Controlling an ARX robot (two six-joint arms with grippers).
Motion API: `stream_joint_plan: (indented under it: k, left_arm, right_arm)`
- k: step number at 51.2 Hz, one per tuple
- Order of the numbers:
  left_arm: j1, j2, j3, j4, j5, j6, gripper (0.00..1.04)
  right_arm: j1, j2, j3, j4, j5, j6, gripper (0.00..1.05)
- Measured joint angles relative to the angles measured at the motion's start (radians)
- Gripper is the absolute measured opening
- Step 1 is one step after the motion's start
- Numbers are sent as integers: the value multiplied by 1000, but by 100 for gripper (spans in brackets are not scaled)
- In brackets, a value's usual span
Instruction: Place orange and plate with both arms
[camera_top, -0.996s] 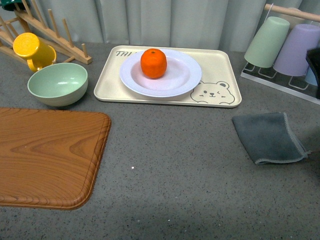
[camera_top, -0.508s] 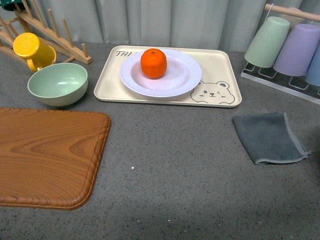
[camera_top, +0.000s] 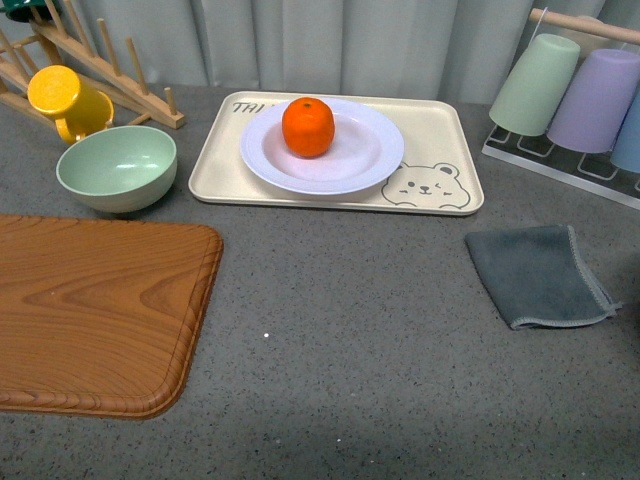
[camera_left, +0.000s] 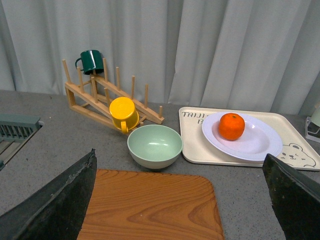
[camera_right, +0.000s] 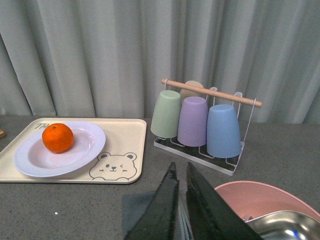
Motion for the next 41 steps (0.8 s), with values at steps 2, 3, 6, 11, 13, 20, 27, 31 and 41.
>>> stream_joint_plan:
  k: [2,3,6,11,13,20,27,31,41]
  left_arm:
    - [0,0,0,0,0,0,98]
    - [0,0,0,0,0,0,98]
    - [0,0,0,0,0,0,98]
    - [0,0,0,0,0,0,98]
    - [0,0,0,0,0,0,98]
    - [0,0,0,0,0,0,98]
    - [0,0,0,0,0,0,98]
    - [0,0,0,0,0,0,98]
    - [0,0,0,0,0,0,98]
  right_arm:
    - [-9,-21,0,-18,-9,-2,1]
    - [-14,-34,0,-31,-14,1,1]
    - [-29,-67,0,-63,-30,1,1]
    - [-63,-123,-1,-116,-72,1,1]
    - [-96,-144,-1,-137,-121,1,1]
    - [-160,-212,-1,-198,-150,1,1]
    - [-162,-274,-1,-260,-158,1,1]
    - [-163,-300,-1,-285,-158,1,1]
    - [-163,-373,-1,-359,-159,1,1]
